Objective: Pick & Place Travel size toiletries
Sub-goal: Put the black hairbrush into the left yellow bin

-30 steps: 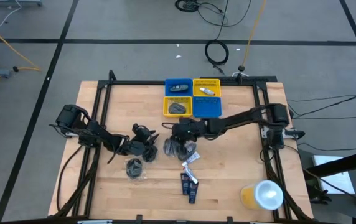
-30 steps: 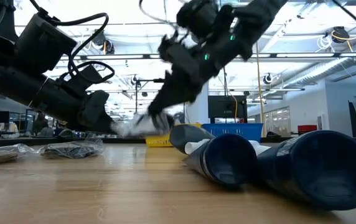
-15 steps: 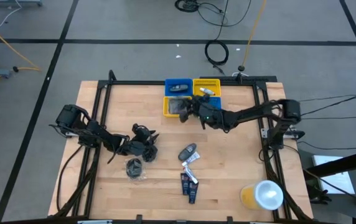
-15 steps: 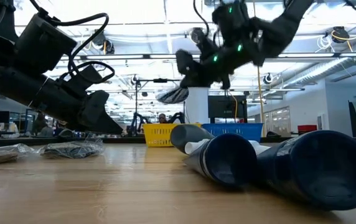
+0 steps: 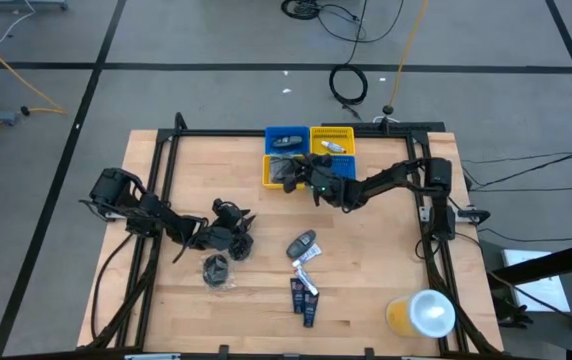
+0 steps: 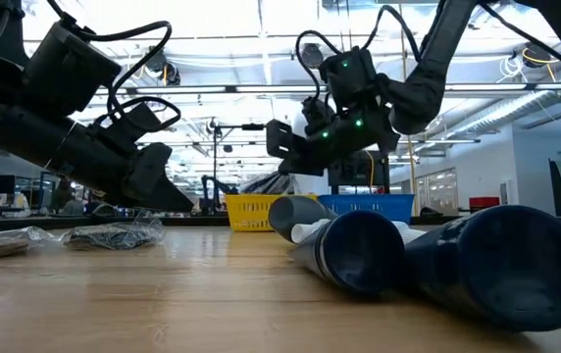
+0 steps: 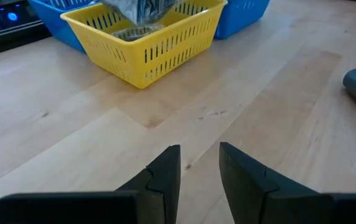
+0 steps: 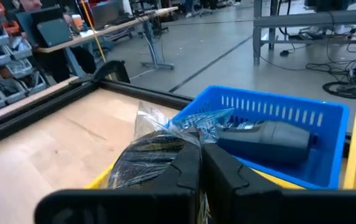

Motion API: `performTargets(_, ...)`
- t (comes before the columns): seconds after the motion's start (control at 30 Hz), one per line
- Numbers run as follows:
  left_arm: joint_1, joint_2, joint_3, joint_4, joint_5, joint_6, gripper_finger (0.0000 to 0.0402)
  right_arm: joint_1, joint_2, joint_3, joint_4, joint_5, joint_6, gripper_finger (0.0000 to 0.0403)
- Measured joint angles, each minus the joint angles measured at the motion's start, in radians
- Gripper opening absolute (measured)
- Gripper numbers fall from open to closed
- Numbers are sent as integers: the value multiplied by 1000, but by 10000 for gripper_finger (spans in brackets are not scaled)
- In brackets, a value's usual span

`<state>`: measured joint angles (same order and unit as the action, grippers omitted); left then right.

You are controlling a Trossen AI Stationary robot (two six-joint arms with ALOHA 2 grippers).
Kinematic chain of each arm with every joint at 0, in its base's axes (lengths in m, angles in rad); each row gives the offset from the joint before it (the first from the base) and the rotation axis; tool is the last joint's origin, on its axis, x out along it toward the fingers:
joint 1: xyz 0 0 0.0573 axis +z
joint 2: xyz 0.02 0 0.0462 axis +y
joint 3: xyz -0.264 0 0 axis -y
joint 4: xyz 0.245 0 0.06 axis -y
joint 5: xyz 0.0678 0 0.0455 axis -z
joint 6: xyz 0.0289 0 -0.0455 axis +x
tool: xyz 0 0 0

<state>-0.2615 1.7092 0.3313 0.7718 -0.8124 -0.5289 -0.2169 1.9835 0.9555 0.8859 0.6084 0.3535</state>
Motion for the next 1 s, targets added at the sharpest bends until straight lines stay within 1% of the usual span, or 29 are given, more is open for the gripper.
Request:
performTargets(0.17,0,0,0,-1,0,-2,108,0,1,0,-31,23,2,17)
performTargets(0.4,0,0,0,-1,0,-4,108,0,0,0,-83,20,82,46)
performTargets(0.53,0,0,0,-1,0,-4,108,0,0,0,-96,19,76,78)
performTargets(0.77,0,0,0,-1,1,-4,108,0,0,0,-140,11,58,153)
performTargets(0.87,0,0,0,-1,1,-4,108,-3,-7,0,-154,-88,23,170)
performTargets(0.97,0,0,0,-1,1,-4,108,-22,-40,0,-205,-214,71,168)
performTargets(1.0,0,0,0,-1,1,-4,108,-29,-46,1,-222,-238,76,164)
